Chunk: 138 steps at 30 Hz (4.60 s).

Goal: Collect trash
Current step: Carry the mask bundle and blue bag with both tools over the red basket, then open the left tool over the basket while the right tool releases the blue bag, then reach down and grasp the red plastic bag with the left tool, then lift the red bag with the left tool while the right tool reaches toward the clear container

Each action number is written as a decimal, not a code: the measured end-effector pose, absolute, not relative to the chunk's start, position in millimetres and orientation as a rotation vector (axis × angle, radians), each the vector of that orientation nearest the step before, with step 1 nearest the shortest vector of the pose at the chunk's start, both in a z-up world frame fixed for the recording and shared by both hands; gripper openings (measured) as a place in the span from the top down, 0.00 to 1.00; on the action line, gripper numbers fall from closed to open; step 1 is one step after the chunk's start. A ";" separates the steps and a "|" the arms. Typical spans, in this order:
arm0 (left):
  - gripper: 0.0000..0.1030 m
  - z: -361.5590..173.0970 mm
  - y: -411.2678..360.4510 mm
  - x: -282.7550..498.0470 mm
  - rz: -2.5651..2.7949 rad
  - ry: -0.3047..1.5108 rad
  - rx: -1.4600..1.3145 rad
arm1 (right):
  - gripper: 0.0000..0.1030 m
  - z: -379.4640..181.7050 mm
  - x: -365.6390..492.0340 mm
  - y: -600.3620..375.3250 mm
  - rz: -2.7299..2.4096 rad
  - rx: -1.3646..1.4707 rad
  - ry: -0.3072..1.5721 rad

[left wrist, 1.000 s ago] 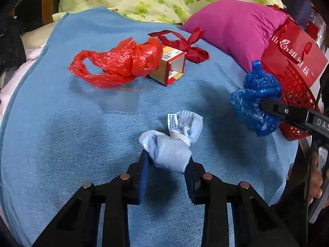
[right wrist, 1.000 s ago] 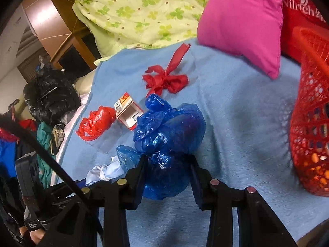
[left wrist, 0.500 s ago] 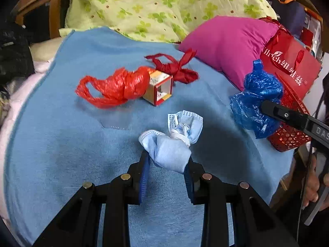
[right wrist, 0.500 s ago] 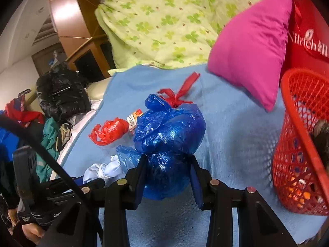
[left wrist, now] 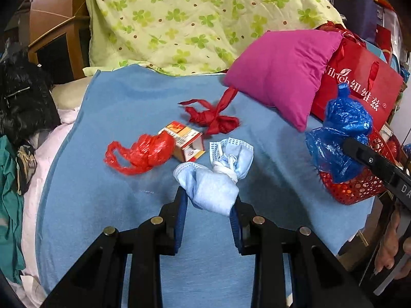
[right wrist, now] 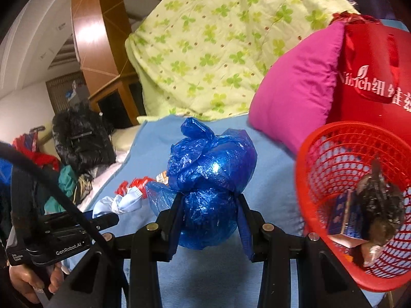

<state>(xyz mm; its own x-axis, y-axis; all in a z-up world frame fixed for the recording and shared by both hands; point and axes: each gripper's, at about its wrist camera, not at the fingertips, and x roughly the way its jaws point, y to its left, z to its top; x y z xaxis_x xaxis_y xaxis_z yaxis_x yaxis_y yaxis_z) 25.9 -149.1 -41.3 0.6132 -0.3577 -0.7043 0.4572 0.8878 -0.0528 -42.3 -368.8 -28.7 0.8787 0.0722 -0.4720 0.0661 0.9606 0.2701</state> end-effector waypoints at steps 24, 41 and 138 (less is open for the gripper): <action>0.68 16.4 -259.4 -16.8 -0.554 0.642 0.275 | 0.60 -13.7 -113.2 -470.2 -0.137 0.448 0.335; 0.68 39.3 -318.2 -36.5 -0.643 0.571 0.301 | 0.60 -21.6 -149.4 -521.4 -0.244 0.531 0.292; 0.17 -78.3 -35.9 165.8 -0.471 0.673 -0.400 | 0.46 -88.0 33.9 -308.1 0.058 0.329 0.709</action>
<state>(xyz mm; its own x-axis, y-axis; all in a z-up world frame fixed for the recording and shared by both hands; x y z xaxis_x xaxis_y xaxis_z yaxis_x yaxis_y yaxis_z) 165.8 -35.9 -78.3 0.6857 -0.5335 -0.4952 0.2826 0.8221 -0.4943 33.9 -308.1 -88.0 0.7597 0.1628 -0.6296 0.0588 0.9470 0.3159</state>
